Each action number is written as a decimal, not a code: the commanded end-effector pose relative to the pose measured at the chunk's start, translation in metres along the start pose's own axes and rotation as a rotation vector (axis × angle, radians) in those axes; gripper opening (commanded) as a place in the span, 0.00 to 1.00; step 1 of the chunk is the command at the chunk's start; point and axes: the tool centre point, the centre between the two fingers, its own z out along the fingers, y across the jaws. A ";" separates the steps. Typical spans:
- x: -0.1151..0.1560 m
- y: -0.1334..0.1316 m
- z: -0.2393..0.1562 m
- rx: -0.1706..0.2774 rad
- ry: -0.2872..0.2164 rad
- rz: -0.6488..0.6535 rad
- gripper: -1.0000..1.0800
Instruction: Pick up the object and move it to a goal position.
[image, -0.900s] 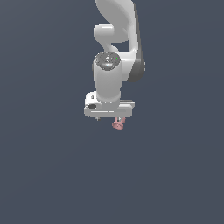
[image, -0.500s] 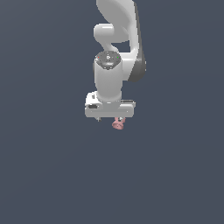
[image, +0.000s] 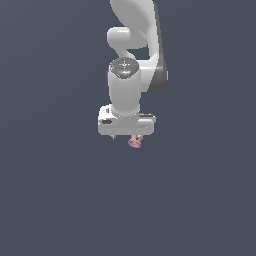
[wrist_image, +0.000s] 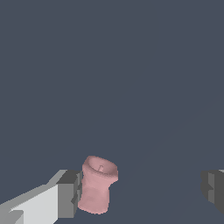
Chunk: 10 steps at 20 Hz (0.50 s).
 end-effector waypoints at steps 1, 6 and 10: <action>-0.003 -0.003 0.004 0.000 -0.001 0.012 0.96; -0.013 -0.011 0.017 0.001 -0.003 0.061 0.96; -0.026 -0.020 0.032 0.000 -0.006 0.119 0.96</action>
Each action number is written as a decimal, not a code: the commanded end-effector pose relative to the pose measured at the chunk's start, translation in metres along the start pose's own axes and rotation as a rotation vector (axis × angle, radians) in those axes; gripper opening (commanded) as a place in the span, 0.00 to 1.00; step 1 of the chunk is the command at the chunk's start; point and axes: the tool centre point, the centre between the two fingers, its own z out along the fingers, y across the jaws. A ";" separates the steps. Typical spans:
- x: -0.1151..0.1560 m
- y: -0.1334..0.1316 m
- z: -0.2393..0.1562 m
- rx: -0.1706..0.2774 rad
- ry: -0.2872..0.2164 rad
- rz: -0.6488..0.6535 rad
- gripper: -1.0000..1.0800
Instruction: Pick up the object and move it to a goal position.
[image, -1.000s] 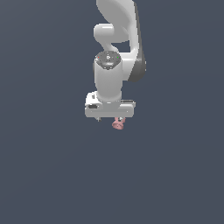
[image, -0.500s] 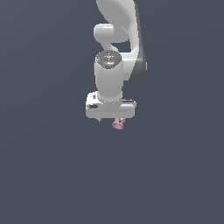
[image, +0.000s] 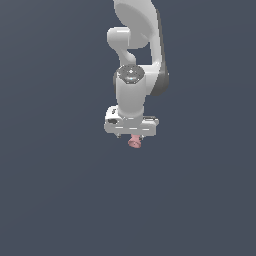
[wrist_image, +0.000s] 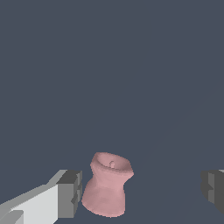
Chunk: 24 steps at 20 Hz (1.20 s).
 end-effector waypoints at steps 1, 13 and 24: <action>-0.010 -0.006 0.010 0.000 -0.002 0.040 0.96; -0.055 -0.024 0.050 -0.005 -0.008 0.212 0.96; -0.062 -0.026 0.058 -0.007 -0.010 0.236 0.96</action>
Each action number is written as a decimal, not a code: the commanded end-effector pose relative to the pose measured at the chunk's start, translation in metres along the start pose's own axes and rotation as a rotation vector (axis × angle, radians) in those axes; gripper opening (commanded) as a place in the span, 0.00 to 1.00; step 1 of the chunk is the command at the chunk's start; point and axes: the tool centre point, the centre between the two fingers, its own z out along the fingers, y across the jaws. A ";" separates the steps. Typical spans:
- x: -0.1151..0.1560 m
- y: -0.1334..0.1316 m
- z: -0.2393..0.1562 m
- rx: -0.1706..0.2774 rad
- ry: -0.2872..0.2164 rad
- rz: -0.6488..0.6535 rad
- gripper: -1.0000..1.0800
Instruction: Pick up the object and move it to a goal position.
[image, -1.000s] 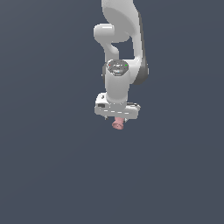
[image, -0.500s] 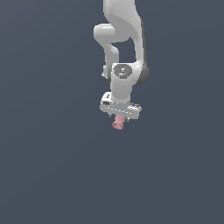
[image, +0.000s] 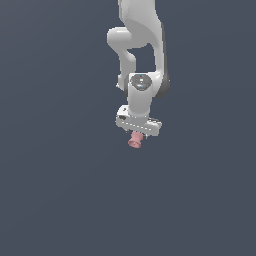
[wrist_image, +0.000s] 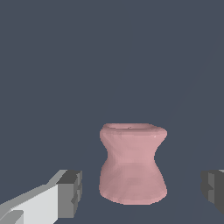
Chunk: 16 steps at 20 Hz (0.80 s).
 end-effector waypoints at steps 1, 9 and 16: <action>0.000 0.000 0.004 0.000 0.000 0.001 0.96; -0.002 0.001 0.039 0.000 0.000 0.003 0.96; -0.001 0.000 0.049 0.000 0.000 0.004 0.00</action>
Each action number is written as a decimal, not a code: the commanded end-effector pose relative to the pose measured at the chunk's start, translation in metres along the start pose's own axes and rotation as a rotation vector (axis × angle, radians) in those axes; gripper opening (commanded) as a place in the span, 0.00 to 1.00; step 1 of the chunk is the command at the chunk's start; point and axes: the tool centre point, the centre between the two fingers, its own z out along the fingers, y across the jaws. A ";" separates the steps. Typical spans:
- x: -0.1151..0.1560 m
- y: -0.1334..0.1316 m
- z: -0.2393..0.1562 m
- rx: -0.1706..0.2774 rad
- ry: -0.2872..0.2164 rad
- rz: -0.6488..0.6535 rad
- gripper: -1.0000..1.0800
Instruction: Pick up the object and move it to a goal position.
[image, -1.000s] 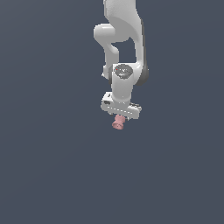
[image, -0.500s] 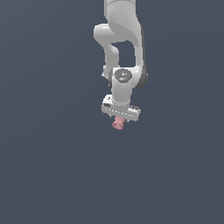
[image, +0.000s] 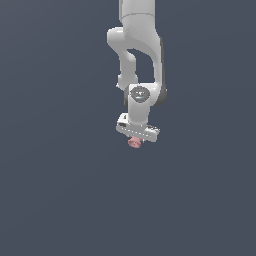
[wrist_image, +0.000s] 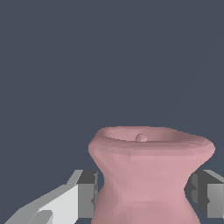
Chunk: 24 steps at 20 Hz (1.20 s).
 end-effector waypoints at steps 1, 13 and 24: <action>0.000 0.000 0.001 0.000 0.001 0.000 0.00; 0.001 0.003 -0.001 0.001 0.002 0.000 0.00; 0.012 0.069 -0.028 0.001 0.002 0.000 0.00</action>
